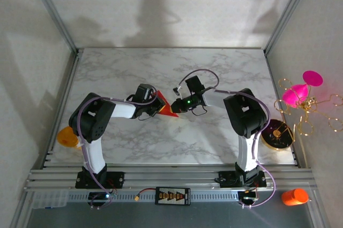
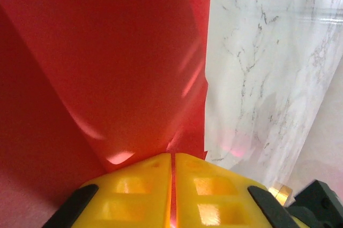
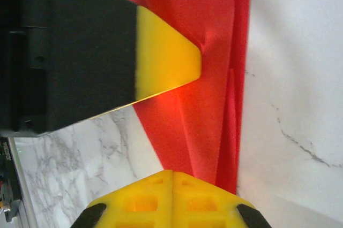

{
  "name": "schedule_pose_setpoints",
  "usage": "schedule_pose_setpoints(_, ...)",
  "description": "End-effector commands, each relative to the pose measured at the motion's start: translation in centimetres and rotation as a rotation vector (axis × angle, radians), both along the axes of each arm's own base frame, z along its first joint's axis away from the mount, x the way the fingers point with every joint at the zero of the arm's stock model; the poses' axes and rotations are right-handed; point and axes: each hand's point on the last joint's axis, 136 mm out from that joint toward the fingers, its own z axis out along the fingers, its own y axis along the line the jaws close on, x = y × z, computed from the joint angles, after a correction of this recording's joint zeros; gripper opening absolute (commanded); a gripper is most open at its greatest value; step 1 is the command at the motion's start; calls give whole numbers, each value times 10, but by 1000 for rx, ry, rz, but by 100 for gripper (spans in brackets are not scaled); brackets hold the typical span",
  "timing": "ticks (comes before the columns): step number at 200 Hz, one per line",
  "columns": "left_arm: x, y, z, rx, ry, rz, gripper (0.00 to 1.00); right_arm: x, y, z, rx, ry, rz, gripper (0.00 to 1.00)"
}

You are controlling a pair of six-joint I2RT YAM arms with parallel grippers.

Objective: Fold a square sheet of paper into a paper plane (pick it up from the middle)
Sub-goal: Fourth fold the wing at the center of the table.

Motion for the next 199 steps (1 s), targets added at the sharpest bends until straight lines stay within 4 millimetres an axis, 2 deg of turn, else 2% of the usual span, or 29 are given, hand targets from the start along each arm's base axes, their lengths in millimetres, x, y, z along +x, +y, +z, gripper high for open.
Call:
schedule_pose_setpoints(1, -40, 44, -73, 217, 239, 82, 12, -12, 2, 4, -4, 8, 10, 5)
schedule_pose_setpoints(52, -42, 46, -71, 227, 258, 96, 13, -13, -4, -16, -63, 27, -1, 5)
schedule_pose_setpoints(153, -45, 48, -73, 240, 269, 89, 13, -14, -14, -40, -124, 62, -33, 5)
schedule_pose_setpoints(199, -47, 48, -73, 243, 276, 84, 13, -11, -16, -35, -114, 57, -35, 5)
